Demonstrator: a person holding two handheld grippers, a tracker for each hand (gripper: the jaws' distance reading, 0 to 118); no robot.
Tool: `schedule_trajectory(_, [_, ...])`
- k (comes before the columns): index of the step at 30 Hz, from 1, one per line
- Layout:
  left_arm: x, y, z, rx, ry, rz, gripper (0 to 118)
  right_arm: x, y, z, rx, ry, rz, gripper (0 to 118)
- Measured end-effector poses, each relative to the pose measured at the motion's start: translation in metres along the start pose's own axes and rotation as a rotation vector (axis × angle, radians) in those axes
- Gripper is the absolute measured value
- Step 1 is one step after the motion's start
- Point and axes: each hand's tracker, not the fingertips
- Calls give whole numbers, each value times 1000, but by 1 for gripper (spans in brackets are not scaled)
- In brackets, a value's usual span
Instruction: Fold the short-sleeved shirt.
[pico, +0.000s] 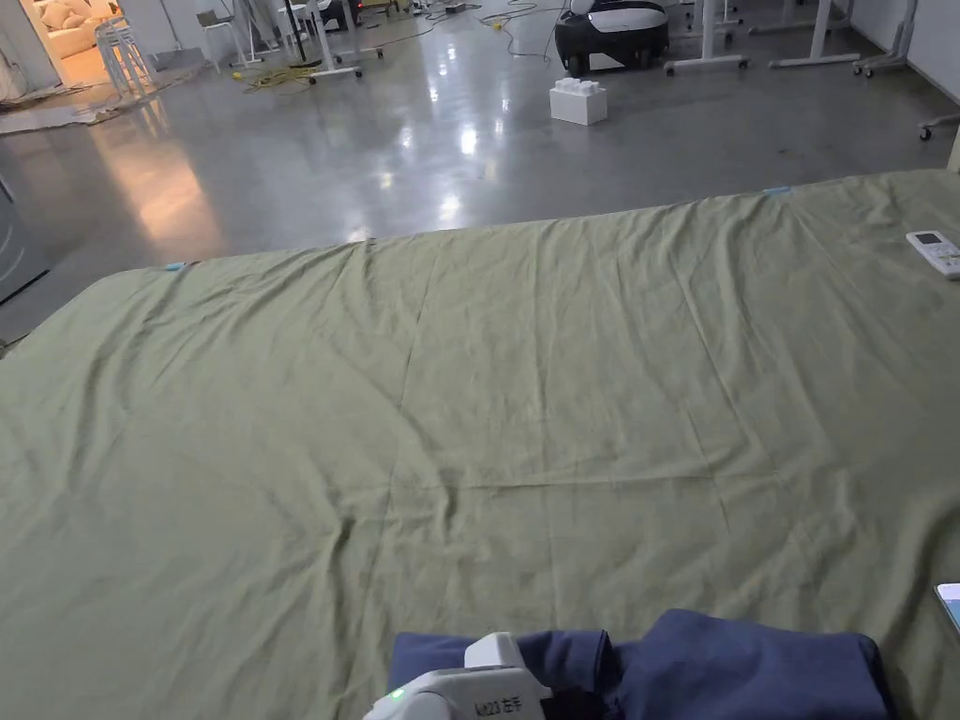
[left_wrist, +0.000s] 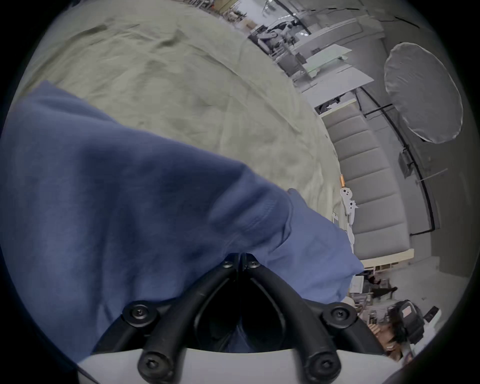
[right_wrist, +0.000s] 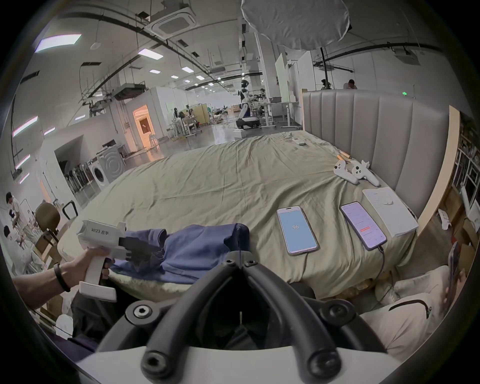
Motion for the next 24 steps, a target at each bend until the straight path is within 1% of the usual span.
schedule_trajectory(2, [8,6,1,-26,30,-59,4,0,-1,1,4,-3,-1,0])
schedule_trajectory(4, [6,14,15,-26,4,-86,4,2,-2,-2,1,11,-24,0])
schedule_trajectory(6, [3,19,46,68,-28,-106,4,2,-2,-6,-1,15,-33,0])
schedule_trajectory(7, [-2,21,63,115,-41,-102,8,1,-1,-8,-2,15,-32,0])
schedule_trajectory(8, [-12,25,85,171,-57,-82,16,0,-1,-9,-2,17,-31,0])
schedule_trajectory(9, [-22,28,102,213,-60,-59,28,0,-1,-11,-1,24,-31,0])
schedule_trajectory(10, [-35,31,119,250,-51,-33,53,-1,-1,-12,-3,37,-35,0])
schedule_trajectory(11, [-52,35,132,268,-36,-2,73,-1,-1,-14,-6,47,-38,0])
schedule_trajectory(12, [-68,39,145,269,-17,31,88,-2,-1,-15,-11,52,-38,0])
schedule_trajectory(13, [-83,41,152,266,17,58,88,-2,-1,-16,-12,54,-35,0])
schedule_trajectory(15, [-106,43,164,287,40,118,95,-3,-1,-17,-19,65,-38,0])
schedule_trajectory(18, [-125,38,153,287,-32,171,95,-2,-2,-20,-37,74,-46,0])
schedule_trajectory(20, [-136,35,130,246,-79,219,95,-3,-1,-19,-45,65,-35,0])
schedule_trajectory(21, [-139,34,117,173,-113,258,94,-2,-1,-19,-46,60,-30,0])
schedule_trajectory(22, [-139,27,106,115,-135,316,84,-3,-1,-17,-46,57,-28,0])
schedule_trajectory(23, [-142,24,97,150,-150,323,65,-3,-1,-15,-45,52,-28,0])
schedule_trajectory(24, [-140,23,93,168,-131,302,40,-2,-1,-12,-40,46,-29,0])
